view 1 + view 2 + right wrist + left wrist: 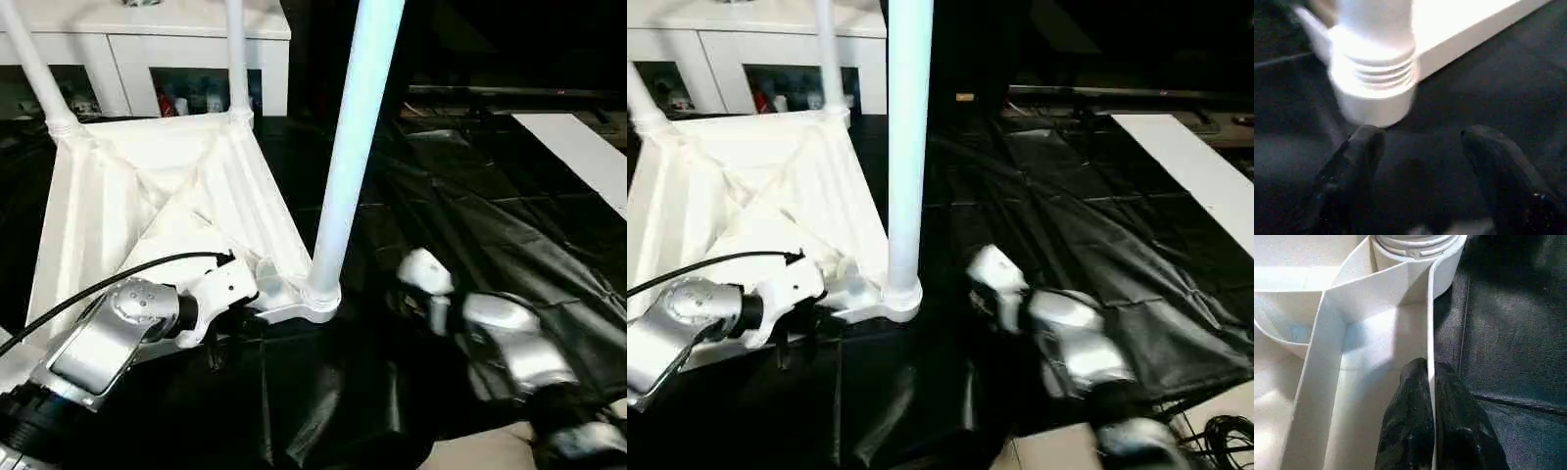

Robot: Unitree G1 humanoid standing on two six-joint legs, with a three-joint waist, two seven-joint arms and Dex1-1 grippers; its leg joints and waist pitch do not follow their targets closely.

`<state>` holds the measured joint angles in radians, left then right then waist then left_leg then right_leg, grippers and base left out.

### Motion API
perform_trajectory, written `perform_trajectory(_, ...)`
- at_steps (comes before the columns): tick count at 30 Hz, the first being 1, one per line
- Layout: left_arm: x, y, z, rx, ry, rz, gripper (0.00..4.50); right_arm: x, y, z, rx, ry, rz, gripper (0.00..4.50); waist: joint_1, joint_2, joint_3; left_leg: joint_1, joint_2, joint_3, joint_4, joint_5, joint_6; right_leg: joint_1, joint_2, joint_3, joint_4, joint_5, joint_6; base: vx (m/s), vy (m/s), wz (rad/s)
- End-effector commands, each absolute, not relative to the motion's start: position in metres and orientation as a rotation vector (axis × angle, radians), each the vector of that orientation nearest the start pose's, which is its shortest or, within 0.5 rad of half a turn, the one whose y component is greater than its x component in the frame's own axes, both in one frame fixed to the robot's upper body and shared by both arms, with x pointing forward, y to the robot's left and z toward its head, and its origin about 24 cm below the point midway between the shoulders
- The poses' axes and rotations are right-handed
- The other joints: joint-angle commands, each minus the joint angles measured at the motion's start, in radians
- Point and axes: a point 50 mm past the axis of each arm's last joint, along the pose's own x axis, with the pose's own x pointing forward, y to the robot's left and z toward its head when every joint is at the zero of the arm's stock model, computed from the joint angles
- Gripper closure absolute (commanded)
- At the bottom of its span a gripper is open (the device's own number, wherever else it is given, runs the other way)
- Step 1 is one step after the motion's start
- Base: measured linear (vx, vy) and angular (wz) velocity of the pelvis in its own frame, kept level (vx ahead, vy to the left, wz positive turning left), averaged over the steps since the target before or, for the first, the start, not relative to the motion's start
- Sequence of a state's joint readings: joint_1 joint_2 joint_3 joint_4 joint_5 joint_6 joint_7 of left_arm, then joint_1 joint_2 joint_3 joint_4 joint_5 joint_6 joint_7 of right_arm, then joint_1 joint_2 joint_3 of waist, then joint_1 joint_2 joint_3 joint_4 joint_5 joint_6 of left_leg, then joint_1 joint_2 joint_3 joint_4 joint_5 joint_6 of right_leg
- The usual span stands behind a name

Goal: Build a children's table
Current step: Rotate table base, then rotate leg to tighten

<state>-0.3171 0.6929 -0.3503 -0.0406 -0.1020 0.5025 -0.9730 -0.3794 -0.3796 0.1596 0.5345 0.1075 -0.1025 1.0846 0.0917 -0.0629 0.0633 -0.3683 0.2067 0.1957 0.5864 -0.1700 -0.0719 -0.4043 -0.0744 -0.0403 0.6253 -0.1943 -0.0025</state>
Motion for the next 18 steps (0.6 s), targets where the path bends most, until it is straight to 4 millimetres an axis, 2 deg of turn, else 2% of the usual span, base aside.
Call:
perform_trajectory(1, 0.262, 0.165, 0.065, 0.476, 0.541, -1.158, 4.5, 0.289, -0.162, 0.043, -0.191, 0.216, 1.216, 1.11, 0.005, 0.01, -0.063, 0.011, 0.025, -0.014, -0.072, -0.244, 0.019, 0.043, -0.052, 0.038, -0.073, -0.178, -0.199, 0.0, 0.0, 0.0)
perform_trajectory(3, 0.262, 0.163, 0.065, 0.475, 0.535, -1.161, 4.5, 0.288, -0.161, 0.045, -0.189, 0.211, 1.231, 1.01, 0.004, 0.01, -0.063, 0.013, 0.026, -0.014, -0.071, -0.252, 0.018, 0.041, -0.054, 0.038, -0.075, -0.198, -0.203, 0.0, 0.0, 0.0)
perform_trajectory(5, 0.26, 0.156, 0.065, 0.485, 0.514, -1.202, 4.5, 0.289, -0.151, 0.047, -0.2, 0.185, 1.267, 0.82, 0.004, 0.007, -0.062, 0.015, 0.026, -0.014, -0.072, -0.266, 0.01, 0.036, -0.055, 0.038, -0.078, -0.245, -0.196, 0.0, 0.0, 0.0)
perform_trajectory(7, 0.258, 0.153, 0.065, 0.498, 0.509, -1.231, 4.5, 0.291, -0.145, 0.047, -0.217, 0.179, 1.276, 0.65, 0.004, 0.005, -0.062, 0.015, 0.027, -0.014, -0.072, -0.262, 0.004, 0.036, -0.056, 0.037, -0.078, -0.252, -0.194, 0.0, 0.0, 0.0)
perform_trajectory(9, 0.255, 0.149, 0.065, 0.497, 0.502, -1.268, 4.5, 0.295, -0.14, 0.046, -0.266, 0.154, 1.241, 0.55, 0.007, 0.007, -0.063, 0.019, 0.028, -0.013, -0.072, -0.259, 0.002, 0.031, -0.057, 0.038, -0.077, -0.251, -0.193, 0.0, 0.0, 0.0)
perform_trajectory(18, 0.251, 0.14, 0.066, 0.489, 0.482, -1.33, 4.5, 0.3, -0.124, 0.044, -0.279, 0.159, 1.262, 0.55, 0.019, 0.006, -0.065, 0.016, 0.025, -0.011, -0.07, -0.225, -0.001, 0.037, -0.055, 0.038, -0.069, -0.194, -0.192, 0.0, 0.0, 0.0)
